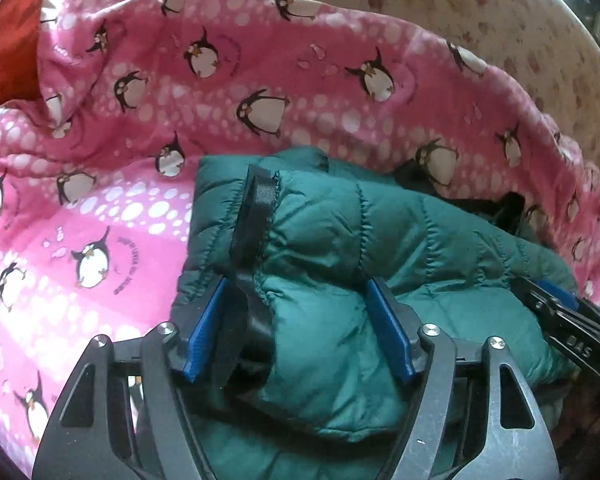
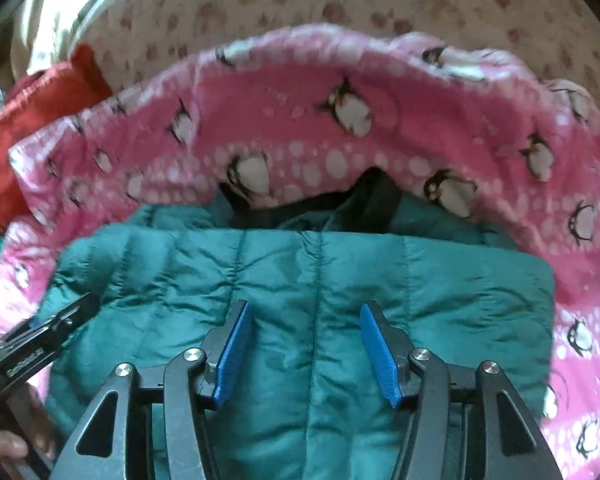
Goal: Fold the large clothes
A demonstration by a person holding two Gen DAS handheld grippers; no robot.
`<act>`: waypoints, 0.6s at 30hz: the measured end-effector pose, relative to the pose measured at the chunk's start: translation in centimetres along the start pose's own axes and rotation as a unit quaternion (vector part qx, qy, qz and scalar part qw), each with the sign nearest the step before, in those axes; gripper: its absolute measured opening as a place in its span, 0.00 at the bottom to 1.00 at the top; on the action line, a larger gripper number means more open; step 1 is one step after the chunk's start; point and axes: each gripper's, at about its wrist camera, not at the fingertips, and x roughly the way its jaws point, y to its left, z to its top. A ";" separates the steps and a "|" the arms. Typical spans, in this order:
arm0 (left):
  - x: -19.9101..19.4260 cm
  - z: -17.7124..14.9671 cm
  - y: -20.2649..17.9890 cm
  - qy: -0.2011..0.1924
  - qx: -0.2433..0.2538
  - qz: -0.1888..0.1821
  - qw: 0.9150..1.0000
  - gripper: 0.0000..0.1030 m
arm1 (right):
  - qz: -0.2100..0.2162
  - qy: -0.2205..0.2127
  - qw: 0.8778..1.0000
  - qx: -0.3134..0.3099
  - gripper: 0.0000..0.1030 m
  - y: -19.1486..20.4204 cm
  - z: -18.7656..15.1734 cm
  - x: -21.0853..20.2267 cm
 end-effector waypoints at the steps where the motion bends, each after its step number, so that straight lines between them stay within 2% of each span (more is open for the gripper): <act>1: 0.1 -0.2 -0.1 0.000 0.004 -0.001 1.000 0.74 | -0.008 -0.002 1.000 0.000 0.61 -0.3 -0.3 0.7; 3: 0.5 -0.4 -0.4 0.004 0.014 -0.006 1.000 0.79 | -0.014 0.001 1.000 0.015 0.67 -1.2 -0.7 1.8; 6: 0.9 -0.5 -0.7 0.010 0.019 -0.012 1.000 0.83 | 0.001 0.010 0.999 0.052 0.67 -3.0 -1.1 2.8; 8: 1.0 -0.5 -0.6 0.011 0.015 -0.015 1.000 0.84 | -0.004 0.015 0.998 0.053 0.67 -3.1 -1.0 2.7; 10: 1.1 -0.6 -0.2 0.010 0.007 -0.023 1.000 0.84 | -0.017 0.016 0.999 0.042 0.67 -2.4 -0.7 1.5; 15: 1.3 -0.8 0.1 0.009 0.001 -0.031 0.999 0.84 | 0.026 -0.029 0.998 0.042 0.67 -0.8 -0.6 -4.1; 18: 1.3 -0.9 0.2 0.006 0.001 -0.032 0.999 0.84 | 0.028 -0.026 0.999 0.015 0.67 0.5 -1.8 -4.6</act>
